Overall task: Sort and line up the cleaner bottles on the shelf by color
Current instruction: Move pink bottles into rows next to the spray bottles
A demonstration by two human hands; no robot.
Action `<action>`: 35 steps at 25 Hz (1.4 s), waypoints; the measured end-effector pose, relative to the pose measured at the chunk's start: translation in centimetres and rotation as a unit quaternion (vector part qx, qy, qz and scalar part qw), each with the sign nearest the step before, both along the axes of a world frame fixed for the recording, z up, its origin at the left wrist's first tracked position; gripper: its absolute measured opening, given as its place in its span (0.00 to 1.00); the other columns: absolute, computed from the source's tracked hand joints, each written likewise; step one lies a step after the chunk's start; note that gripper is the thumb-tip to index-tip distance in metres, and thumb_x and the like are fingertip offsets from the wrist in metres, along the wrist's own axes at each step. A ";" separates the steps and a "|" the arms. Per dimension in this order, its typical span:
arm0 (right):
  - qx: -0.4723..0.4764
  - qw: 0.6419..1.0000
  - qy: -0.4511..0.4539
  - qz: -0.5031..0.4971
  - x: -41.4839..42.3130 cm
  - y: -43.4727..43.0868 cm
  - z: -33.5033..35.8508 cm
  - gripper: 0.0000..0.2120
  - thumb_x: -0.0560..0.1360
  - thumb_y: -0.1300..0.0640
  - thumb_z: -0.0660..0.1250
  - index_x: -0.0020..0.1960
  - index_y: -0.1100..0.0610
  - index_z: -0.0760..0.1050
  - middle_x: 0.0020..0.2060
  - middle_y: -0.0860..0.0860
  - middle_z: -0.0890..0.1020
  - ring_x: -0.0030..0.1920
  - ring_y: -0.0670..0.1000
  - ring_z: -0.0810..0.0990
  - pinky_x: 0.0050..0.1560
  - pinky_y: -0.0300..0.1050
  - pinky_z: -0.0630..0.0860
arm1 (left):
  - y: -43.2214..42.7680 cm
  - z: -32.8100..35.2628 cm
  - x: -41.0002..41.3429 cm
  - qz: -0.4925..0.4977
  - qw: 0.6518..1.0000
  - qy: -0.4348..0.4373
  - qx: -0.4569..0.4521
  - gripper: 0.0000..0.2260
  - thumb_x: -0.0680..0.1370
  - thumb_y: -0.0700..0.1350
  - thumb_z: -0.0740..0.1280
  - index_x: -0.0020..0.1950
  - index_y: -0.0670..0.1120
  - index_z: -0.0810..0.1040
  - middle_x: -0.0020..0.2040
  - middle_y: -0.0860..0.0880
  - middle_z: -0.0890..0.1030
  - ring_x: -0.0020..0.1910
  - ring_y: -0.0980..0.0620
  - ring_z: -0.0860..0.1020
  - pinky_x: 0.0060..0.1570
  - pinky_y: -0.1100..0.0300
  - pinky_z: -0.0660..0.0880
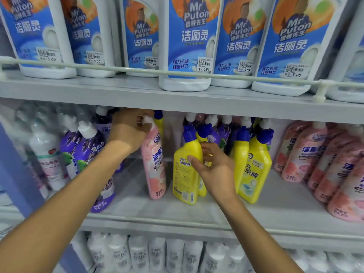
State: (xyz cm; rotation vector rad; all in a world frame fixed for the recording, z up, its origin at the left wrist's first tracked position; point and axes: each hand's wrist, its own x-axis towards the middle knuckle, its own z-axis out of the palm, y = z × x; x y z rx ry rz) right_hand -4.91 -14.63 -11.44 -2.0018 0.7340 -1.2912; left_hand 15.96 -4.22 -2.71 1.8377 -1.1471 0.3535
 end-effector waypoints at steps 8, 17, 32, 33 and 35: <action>-0.011 0.998 0.064 -0.005 6.3 -0.4 -0.5 0.24 0.72 0.48 0.78 0.64 0.53 0.77 0.54 0.51 0.85 0.52 0.54 0.84 0.54 0.52 0.80 | 3.9 -5.4 -2.0 -0.082 0.969 0.233 0.015 0.22 0.67 0.43 0.80 0.57 0.55 0.79 0.49 0.54 0.87 0.48 0.54 0.86 0.53 0.49 0.84; 0.010 0.999 0.024 0.042 12.7 -0.3 0.1 0.18 0.69 0.44 0.76 0.55 0.50 0.79 0.48 0.52 0.86 0.48 0.55 0.84 0.50 0.53 0.81 | 8.0 -6.3 -2.8 -0.056 0.966 0.252 -0.016 0.22 0.68 0.35 0.80 0.55 0.57 0.81 0.48 0.52 0.89 0.47 0.51 0.87 0.54 0.44 0.84; -0.016 0.992 0.007 -0.127 0.9 -1.1 -6.2 0.27 0.73 0.55 0.77 0.69 0.52 0.72 0.59 0.51 0.77 0.56 0.54 0.80 0.54 0.55 0.80 | 8.3 -9.6 -2.8 -0.043 0.974 0.218 -0.042 0.25 0.73 0.37 0.78 0.66 0.52 0.76 0.55 0.53 0.85 0.53 0.50 0.84 0.57 0.46 0.82; -0.008 0.994 0.005 -0.113 1.3 -1.5 -6.1 0.26 0.73 0.54 0.77 0.68 0.52 0.73 0.57 0.51 0.80 0.54 0.53 0.81 0.53 0.55 0.81 | 8.4 -9.6 -2.8 -0.036 0.975 0.213 -0.041 0.25 0.74 0.36 0.77 0.67 0.52 0.76 0.55 0.53 0.85 0.53 0.50 0.84 0.57 0.45 0.82; 0.025 0.997 0.014 -0.067 2.0 -1.9 -5.6 0.23 0.73 0.52 0.78 0.64 0.52 0.74 0.53 0.50 0.83 0.50 0.49 0.83 0.53 0.53 0.82 | 8.5 -9.8 -2.9 -0.029 0.977 0.209 -0.032 0.25 0.74 0.38 0.77 0.67 0.54 0.75 0.55 0.54 0.85 0.53 0.50 0.84 0.57 0.45 0.82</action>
